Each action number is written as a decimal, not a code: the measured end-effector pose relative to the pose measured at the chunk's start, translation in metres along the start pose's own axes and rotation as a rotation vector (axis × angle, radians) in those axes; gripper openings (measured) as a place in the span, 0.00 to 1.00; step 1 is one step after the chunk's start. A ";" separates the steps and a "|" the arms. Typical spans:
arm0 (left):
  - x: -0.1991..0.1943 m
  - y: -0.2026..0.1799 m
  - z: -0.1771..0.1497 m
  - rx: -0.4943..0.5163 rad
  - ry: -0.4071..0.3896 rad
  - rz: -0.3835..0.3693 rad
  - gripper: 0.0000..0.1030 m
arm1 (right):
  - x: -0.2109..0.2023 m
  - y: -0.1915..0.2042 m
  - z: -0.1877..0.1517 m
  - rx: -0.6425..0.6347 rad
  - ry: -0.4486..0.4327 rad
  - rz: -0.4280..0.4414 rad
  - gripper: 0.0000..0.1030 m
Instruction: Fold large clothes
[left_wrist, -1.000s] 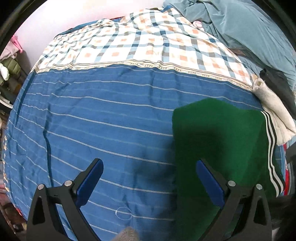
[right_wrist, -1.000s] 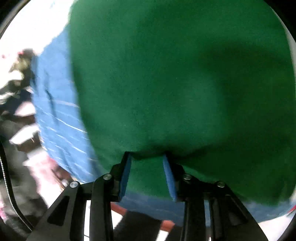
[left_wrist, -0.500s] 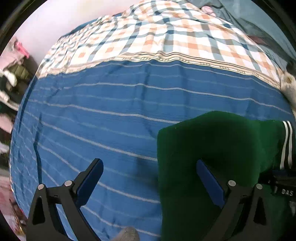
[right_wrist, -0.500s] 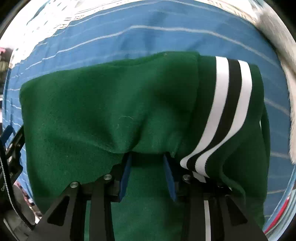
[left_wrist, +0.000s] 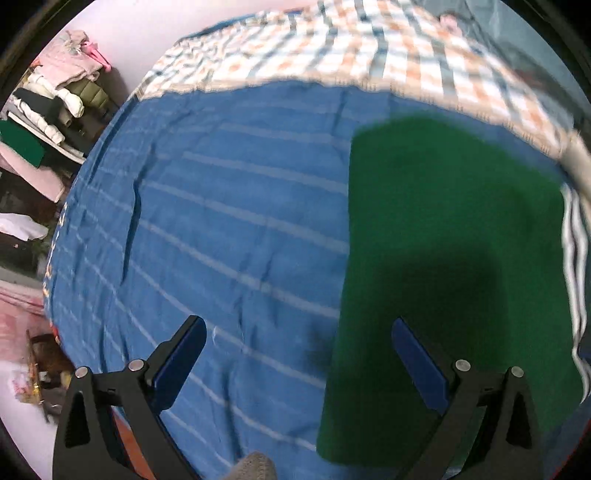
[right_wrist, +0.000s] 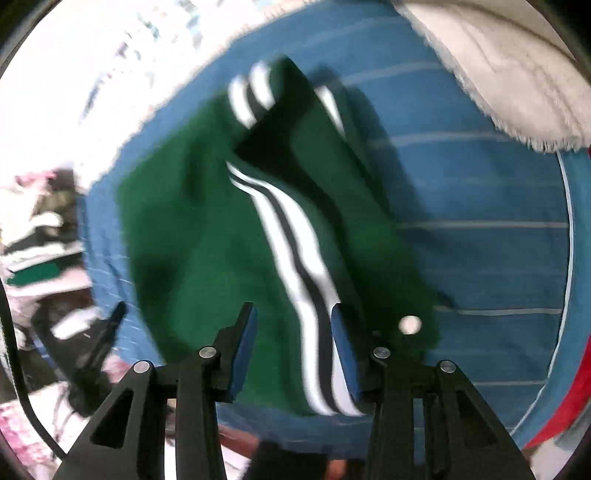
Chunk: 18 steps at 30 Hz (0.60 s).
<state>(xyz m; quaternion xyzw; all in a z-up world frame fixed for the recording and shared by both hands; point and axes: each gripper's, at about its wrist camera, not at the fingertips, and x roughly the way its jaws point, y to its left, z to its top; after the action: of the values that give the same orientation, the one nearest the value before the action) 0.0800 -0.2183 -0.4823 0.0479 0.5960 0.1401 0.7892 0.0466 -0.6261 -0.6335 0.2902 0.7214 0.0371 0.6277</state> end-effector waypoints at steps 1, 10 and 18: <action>0.001 0.000 -0.003 -0.010 -0.013 0.006 1.00 | 0.012 -0.001 -0.001 -0.011 0.009 -0.025 0.43; 0.004 0.002 -0.003 0.015 -0.039 0.033 1.00 | -0.009 0.052 0.035 -0.153 -0.184 -0.070 0.52; 0.000 0.003 -0.007 -0.012 -0.012 0.000 1.00 | -0.001 0.052 0.079 -0.183 -0.284 -0.134 0.02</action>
<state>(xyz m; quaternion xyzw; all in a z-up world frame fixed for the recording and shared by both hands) 0.0725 -0.2160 -0.4837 0.0438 0.5902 0.1434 0.7932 0.1395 -0.6084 -0.6273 0.1855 0.6369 0.0195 0.7480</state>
